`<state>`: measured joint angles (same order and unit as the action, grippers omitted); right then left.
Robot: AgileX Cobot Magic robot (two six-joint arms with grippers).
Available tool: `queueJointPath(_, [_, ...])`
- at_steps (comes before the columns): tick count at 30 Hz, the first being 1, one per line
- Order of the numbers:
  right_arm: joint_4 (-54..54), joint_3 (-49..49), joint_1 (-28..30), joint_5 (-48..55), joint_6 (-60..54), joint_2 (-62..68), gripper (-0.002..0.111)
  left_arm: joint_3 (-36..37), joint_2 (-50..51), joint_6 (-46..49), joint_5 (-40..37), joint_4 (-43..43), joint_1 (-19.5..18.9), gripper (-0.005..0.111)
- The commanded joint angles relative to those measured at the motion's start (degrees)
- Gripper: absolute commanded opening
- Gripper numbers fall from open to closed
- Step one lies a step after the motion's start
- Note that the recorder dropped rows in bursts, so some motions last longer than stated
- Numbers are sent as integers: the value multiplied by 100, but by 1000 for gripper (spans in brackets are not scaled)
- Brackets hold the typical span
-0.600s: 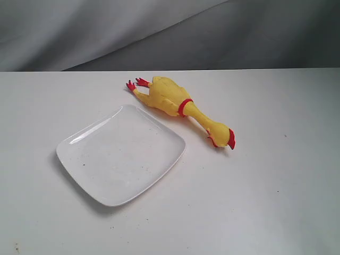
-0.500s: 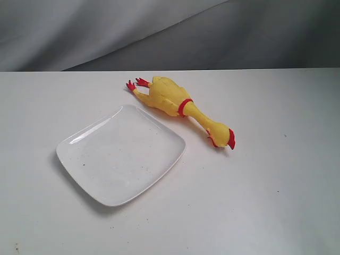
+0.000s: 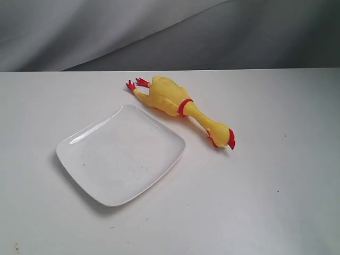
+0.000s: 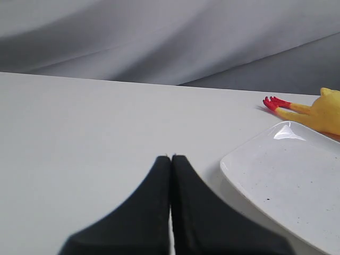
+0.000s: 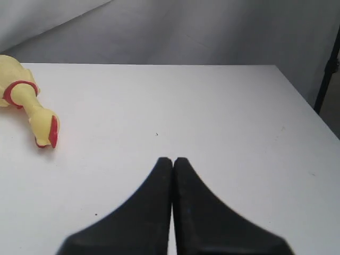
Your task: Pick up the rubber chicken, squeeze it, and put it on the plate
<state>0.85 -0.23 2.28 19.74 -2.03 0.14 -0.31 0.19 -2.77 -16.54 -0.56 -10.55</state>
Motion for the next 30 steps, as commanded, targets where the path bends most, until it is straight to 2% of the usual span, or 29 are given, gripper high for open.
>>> queueJointPath(1, [-183, 23, 52, -823, -60, -14, 0, 31, -19, 2, 14, -38, -14, 1])
queueJointPath(4, [-183, 23, 52, -2032, -60, -14, 0, 31, -19, 2, 14, -38, -14, 1])
queueJointPath(9, [-172, 23, 52, -4891, -60, -14, 0, 31, -19, 2, 14, -38, -14, 1])
queueJointPath(12, [-172, 23, 52, -6071, -60, -14, 0, 31, -19, 2, 14, -38, -14, 1])
queueJointPath(16, [-172, 23, 52, -7017, 203, -14, 0, 31, -19, 2, 14, -38, -14, 1])
queueJointPath(19, [-176, 23, 52, -7394, 1397, -14, 0, 31, -19, 2, 14, -38, -14, 1])
queueJointPath(22, [72, -137, 52, -6945, 1902, -14, 0, 31, -19, 2, 14, -38, -14, 1])
queueJointPath(27, [566, -1430, 52, -3731, 1832, 155, 0, 31, -19, 2, 14, -38, -14, 1])
queueJointPath(30, [379, -2253, 52, -2735, 1843, 850, 0, 31, -19, 2, 14, -38, -14, 1])
